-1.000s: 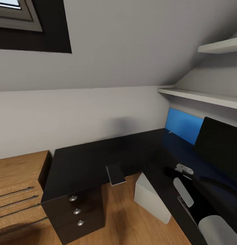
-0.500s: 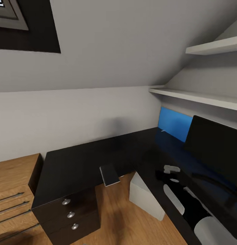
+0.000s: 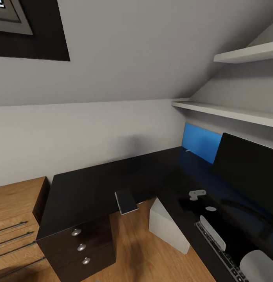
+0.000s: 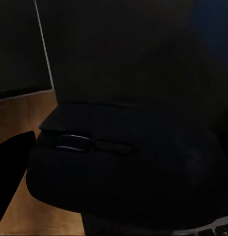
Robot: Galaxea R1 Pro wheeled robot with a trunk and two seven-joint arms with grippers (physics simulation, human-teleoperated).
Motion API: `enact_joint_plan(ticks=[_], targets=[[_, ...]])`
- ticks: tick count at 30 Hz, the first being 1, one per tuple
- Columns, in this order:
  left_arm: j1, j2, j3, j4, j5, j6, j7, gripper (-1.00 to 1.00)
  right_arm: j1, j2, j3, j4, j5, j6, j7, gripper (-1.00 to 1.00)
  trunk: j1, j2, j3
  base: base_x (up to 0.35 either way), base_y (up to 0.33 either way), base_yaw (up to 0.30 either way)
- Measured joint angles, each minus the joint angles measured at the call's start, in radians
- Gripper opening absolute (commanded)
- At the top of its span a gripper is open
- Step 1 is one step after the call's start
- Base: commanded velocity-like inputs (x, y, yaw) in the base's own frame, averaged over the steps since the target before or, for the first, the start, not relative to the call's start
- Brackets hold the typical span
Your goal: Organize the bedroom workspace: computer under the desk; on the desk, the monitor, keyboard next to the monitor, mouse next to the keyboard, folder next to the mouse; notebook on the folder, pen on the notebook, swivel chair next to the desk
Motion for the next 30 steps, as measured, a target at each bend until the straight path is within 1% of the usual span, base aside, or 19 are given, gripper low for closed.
enact_joint_plan(ticks=[1,2,4,6,8,10,13,22,25,26,28,30], targets=[[0.000,0.000,0.000,0.000,0.000,0.000,0.000,1.00,0.000,-0.009,-0.020,0.000,-0.005,0.010,0.034,-1.00,0.000,0.000,0.000,0.000,0.000,0.000],[0.000,0.000,0.000,0.000,0.000,0.000,0.000,1.00,0.000,-0.013,-0.034,0.000,-0.007,0.016,0.052,-1.00,0.000,0.000,0.000,0.000,0.000,0.000],[0.000,0.000,0.000,0.000,0.000,0.000,0.000,1.00,0.000,-0.023,-0.141,0.014,-0.008,0.069,0.167,-1.00,0.000,0.000,0.000,0.000,0.000,0.000],[0.000,0.000,0.000,0.000,0.000,0.000,0.000,1.00,0.000,-0.026,-0.181,0.027,-0.007,0.094,0.217,-1.00,0.000,0.000,0.000,0.000,0.000,0.000],[0.000,0.000,0.000,0.000,0.000,0.000,0.000,1.00,0.000,-0.029,-0.204,0.038,-0.006,0.107,0.250,-1.00,0.000,0.000,0.000,0.000,0.000,0.000],[0.000,0.000,0.000,0.000,0.000,0.000,0.000,1.00,0.000,-0.031,-0.218,0.045,-0.005,0.116,0.270,-1.00,0.000,0.000,0.000,0.000,0.000,0.000],[0.000,0.000,0.000,0.000,0.000,0.000,0.000,1.00,0.000,-0.032,-0.224,0.048,-0.004,0.120,0.276,-1.00,0.000,0.000,0.000,0.000,0.000,0.000],[0.000,0.000,0.002,0.000,-0.001,0.000,0.000,1.00,0.000,-0.031,-0.225,0.050,0.001,0.114,0.272,-1.00,0.000,0.000,0.000,0.027,0.000,0.000],[0.000,0.000,0.003,0.000,-0.002,-0.004,0.000,1.00,0.000,-0.029,-0.222,0.050,0.006,0.114,0.234,-1.00,0.000,0.000,0.000,0.205,0.000,0.000],[0.000,0.000,0.003,0.000,-0.002,-0.010,0.000,1.00,0.000,-0.027,-0.221,0.050,0.024,0.114,0.188,-1.00,0.000,0.000,0.000,0.119,0.000,0.000],[0.000,0.000,0.003,0.000,-0.002,-0.012,0.000,1.00,0.000,-0.026,-0.219,0.050,0.036,0.114,0.167,-1.00,0.000,0.000,0.000,0.078,0.000,0.000],[0.000,0.000,0.003,0.000,-0.002,-0.014,0.000,1.00,0.000,-0.025,-0.218,0.051,0.061,0.113,0.146,-1.00,0.000,0.000,0.000,0.034,0.000,0.000]])
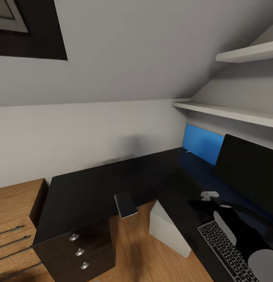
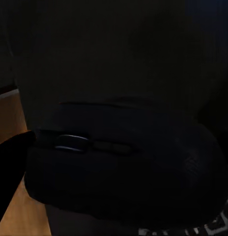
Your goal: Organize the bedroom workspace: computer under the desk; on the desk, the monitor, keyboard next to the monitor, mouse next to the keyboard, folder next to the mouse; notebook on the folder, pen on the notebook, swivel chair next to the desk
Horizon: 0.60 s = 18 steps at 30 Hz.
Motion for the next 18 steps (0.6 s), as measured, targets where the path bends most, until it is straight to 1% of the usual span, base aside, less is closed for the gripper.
enact_joint_plan(ticks=[1,3,8,12,16,17,18], targets=[[0.000,0.000,0.000,0.000,0.000,-0.001,0.000,1.00,0.000,0.001,0.001,0.001,0.035,0.001,-0.014,-1.00,0.000,0.000,0.000,0.013,0.000,0.000],[0.000,0.000,0.000,0.000,0.000,-0.001,0.000,1.00,0.000,0.002,0.002,0.009,0.061,0.001,-0.026,-1.00,0.000,0.000,0.000,0.007,0.000,0.000],[0.000,0.000,0.000,-0.001,0.000,-0.002,0.000,1.00,0.000,0.003,0.002,0.039,0.088,0.000,-0.054,-1.00,0.000,0.000,0.000,0.002,0.000,0.000],[0.000,0.001,0.000,-0.007,0.001,-0.002,0.000,1.00,0.000,0.009,0.001,0.055,0.132,0.001,-0.072,-1.00,0.000,0.000,0.000,0.000,0.000,0.000],[0.000,0.001,0.001,-0.022,0.001,-0.005,0.000,1.00,0.000,0.022,0.001,0.065,0.153,0.001,-0.078,-1.00,0.000,0.000,0.000,0.000,0.000,0.000],[0.000,0.001,0.002,-0.032,0.001,-0.010,0.001,1.00,0.000,0.027,0.001,0.066,0.162,0.001,-0.078,-1.00,0.000,0.000,0.000,0.000,0.000,0.000],[0.000,0.001,0.002,-0.044,0.001,-0.019,0.001,1.00,0.000,0.034,0.001,0.068,0.179,0.001,-0.079,-1.00,0.000,0.000,0.000,0.000,0.000,0.000]])
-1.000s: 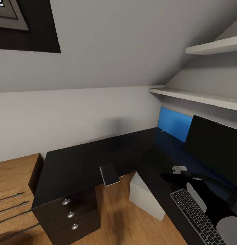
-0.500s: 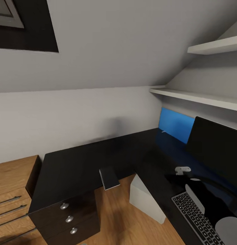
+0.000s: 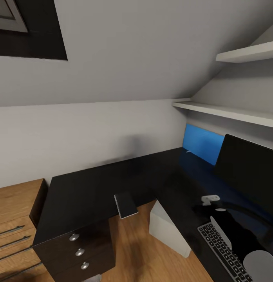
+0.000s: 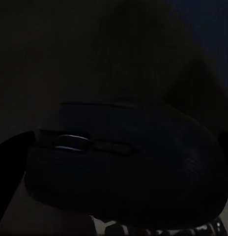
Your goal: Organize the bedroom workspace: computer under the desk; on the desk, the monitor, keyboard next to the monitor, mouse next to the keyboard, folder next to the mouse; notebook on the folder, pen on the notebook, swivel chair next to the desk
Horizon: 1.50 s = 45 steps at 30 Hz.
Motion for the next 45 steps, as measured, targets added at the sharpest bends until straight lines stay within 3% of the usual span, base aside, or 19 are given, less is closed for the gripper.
enact_joint_plan(ticks=[13,45], targets=[[0.000,-0.001,-0.002,-0.005,0.000,-0.008,0.001,1.00,0.000,0.016,0.000,0.001,0.020,-0.001,-0.001,-1.00,0.042,-0.077,-0.034,0.000,0.000,0.000],[0.000,-0.001,-0.002,-0.004,0.000,-0.009,0.002,1.00,0.000,0.023,0.000,0.020,0.020,-0.003,-0.002,-1.00,0.165,-0.301,-0.135,0.000,0.000,0.000]])
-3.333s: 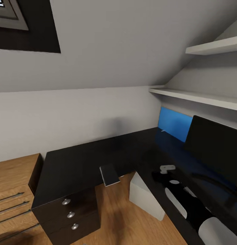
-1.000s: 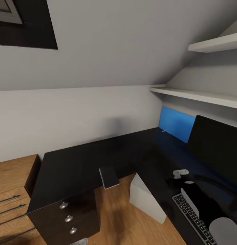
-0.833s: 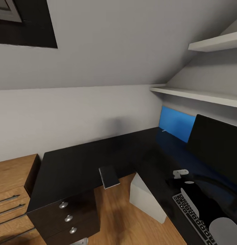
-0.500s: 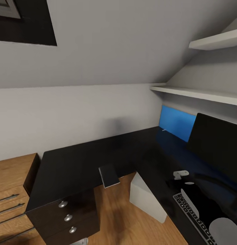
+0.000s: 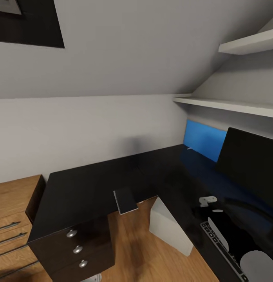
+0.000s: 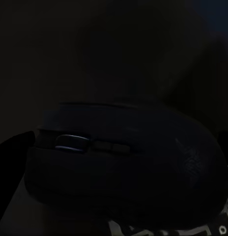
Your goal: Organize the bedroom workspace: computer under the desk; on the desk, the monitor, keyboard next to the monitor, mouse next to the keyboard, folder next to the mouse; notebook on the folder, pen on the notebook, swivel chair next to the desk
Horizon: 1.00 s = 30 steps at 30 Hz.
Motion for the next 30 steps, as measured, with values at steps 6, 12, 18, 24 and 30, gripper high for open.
enact_joint_plan(ticks=[6,12,18,24,30], targets=[[0.000,0.000,0.000,0.000,0.001,0.000,0.000,1.00,0.000,0.000,0.000,0.000,0.000,0.000,0.000,-1.00,0.019,-0.035,-0.016,0.000,0.000,0.000],[0.000,0.003,0.001,0.002,0.003,0.000,-0.001,1.00,0.000,0.000,0.000,0.000,0.000,0.000,0.000,-1.00,0.019,-0.035,-0.016,0.010,0.000,0.000],[0.000,0.005,0.001,0.004,0.004,-0.001,-0.001,1.00,0.000,0.000,0.000,0.000,0.000,0.000,0.000,-1.00,0.019,-0.035,-0.016,0.163,0.000,0.000],[0.000,0.006,0.002,0.004,0.002,-0.004,0.000,1.00,0.000,0.000,0.000,0.000,0.000,0.000,0.000,-1.00,0.019,-0.035,-0.016,0.072,0.000,0.000],[0.000,0.005,0.001,0.004,0.003,-0.076,-0.003,1.00,0.000,0.000,-0.003,0.001,0.000,0.000,0.000,-1.00,0.019,-0.035,-0.016,0.029,0.000,0.000]])
